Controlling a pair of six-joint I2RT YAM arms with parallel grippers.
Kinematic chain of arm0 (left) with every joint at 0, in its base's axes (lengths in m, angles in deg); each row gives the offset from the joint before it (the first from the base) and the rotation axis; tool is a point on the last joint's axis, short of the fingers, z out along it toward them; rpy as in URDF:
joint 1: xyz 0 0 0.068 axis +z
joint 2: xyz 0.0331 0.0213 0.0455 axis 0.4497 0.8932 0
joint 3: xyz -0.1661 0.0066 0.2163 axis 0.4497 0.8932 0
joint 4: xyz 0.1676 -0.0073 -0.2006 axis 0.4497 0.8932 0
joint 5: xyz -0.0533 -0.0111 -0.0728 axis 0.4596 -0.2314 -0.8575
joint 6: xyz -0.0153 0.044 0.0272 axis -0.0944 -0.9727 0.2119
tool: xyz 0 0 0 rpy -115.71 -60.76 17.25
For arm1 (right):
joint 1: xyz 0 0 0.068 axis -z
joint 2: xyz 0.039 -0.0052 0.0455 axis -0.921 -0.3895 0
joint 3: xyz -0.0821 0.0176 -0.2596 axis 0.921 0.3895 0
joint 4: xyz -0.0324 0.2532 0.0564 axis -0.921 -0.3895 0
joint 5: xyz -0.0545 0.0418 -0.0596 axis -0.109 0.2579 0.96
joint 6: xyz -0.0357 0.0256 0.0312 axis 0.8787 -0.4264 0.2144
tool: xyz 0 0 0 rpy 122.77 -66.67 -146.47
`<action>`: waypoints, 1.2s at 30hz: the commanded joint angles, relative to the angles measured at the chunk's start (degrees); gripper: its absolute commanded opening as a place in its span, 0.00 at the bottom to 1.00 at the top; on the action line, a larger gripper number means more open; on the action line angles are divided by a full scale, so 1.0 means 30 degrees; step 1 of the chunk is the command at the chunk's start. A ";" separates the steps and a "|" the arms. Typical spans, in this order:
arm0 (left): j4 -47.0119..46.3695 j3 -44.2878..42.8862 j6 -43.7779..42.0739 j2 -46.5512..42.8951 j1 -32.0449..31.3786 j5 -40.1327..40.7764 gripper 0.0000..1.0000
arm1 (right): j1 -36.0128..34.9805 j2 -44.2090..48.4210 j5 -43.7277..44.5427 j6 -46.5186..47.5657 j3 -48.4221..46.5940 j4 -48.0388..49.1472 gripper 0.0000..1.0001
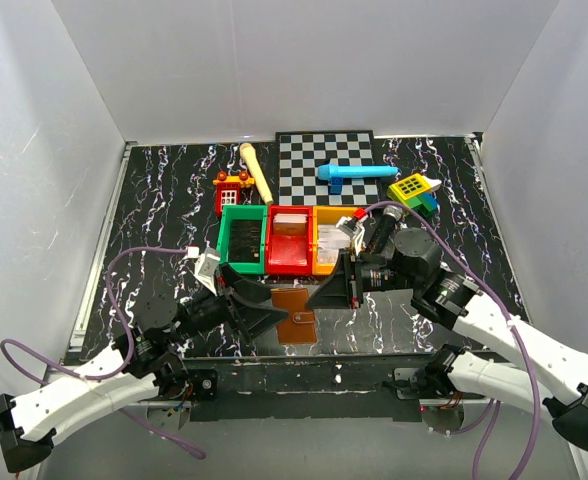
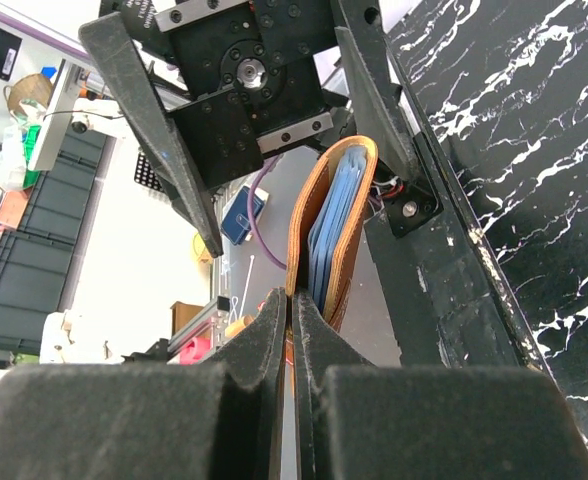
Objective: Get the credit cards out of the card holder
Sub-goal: Open the card holder.
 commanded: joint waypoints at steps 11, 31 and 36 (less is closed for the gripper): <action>-0.2061 0.0347 0.0246 0.1231 0.0087 -0.1148 0.97 | 0.0078 0.1766 0.0275 -0.0168 0.0777 0.1776 0.01; -0.3702 0.0347 0.0187 0.2315 0.0087 -0.2614 0.39 | 0.0459 0.1708 0.0393 -0.0608 0.1715 0.2655 0.01; -0.3410 0.0347 0.0129 0.2139 0.0087 -0.2497 0.30 | 0.0517 0.1766 0.0364 -0.0550 0.1658 0.2246 0.01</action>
